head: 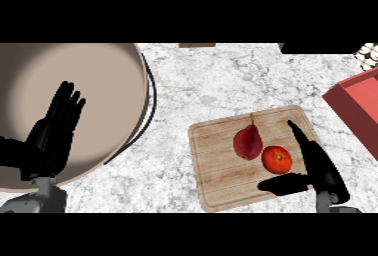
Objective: Pick the tomato from the cutting board and place it in the cardboard box
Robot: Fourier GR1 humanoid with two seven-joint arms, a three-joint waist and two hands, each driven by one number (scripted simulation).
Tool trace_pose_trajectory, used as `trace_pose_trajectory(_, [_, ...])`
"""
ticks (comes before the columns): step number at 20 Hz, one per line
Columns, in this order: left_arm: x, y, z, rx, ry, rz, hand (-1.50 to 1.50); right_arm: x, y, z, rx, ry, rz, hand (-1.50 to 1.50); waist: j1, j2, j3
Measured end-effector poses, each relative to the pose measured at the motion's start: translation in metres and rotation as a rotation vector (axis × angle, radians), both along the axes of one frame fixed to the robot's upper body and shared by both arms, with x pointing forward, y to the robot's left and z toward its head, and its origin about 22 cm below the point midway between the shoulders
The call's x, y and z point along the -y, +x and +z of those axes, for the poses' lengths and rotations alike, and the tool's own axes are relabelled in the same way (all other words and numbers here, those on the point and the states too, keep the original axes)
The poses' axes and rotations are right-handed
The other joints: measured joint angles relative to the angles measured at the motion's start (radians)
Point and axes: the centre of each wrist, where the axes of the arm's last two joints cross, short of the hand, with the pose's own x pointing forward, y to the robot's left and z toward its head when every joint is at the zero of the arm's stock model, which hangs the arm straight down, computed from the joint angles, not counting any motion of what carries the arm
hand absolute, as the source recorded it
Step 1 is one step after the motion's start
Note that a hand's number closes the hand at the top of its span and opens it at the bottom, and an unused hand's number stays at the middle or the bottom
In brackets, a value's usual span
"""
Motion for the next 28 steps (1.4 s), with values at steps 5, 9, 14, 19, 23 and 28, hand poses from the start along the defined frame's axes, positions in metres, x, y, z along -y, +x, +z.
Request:
trace_pose_trajectory(5, [0.002,0.001,0.001,-0.002,-0.003,0.001,0.00,0.006,0.004,-0.007,0.005,-0.005,0.003,-1.50,0.000,0.000,0.000])
trace_pose_trajectory(9, [0.004,-0.002,-0.001,0.003,0.001,-0.003,0.00,0.000,0.007,-0.010,0.016,-0.017,0.003,1.50,0.000,0.000,0.000])
trace_pose_trajectory(14, [0.000,0.003,-0.002,0.017,0.010,0.000,0.00,-0.005,0.003,-0.014,0.052,-0.080,0.060,1.50,0.000,-0.005,0.005])
trace_pose_trajectory(19, [-0.002,0.003,-0.002,0.010,0.005,0.003,0.00,-0.004,0.005,-0.012,0.093,-0.141,0.072,1.50,0.000,-0.003,0.003])
trace_pose_trajectory(23, [-0.004,0.003,0.000,-0.001,-0.003,0.000,0.00,-0.020,-0.010,-0.010,0.138,-0.245,0.291,1.50,-0.001,-0.003,0.000])
trace_pose_trajectory(28, [-0.004,0.001,-0.001,-0.013,-0.003,0.003,0.00,-0.048,-0.044,-0.005,0.228,-0.396,0.663,1.50,-0.003,-0.006,-0.002])
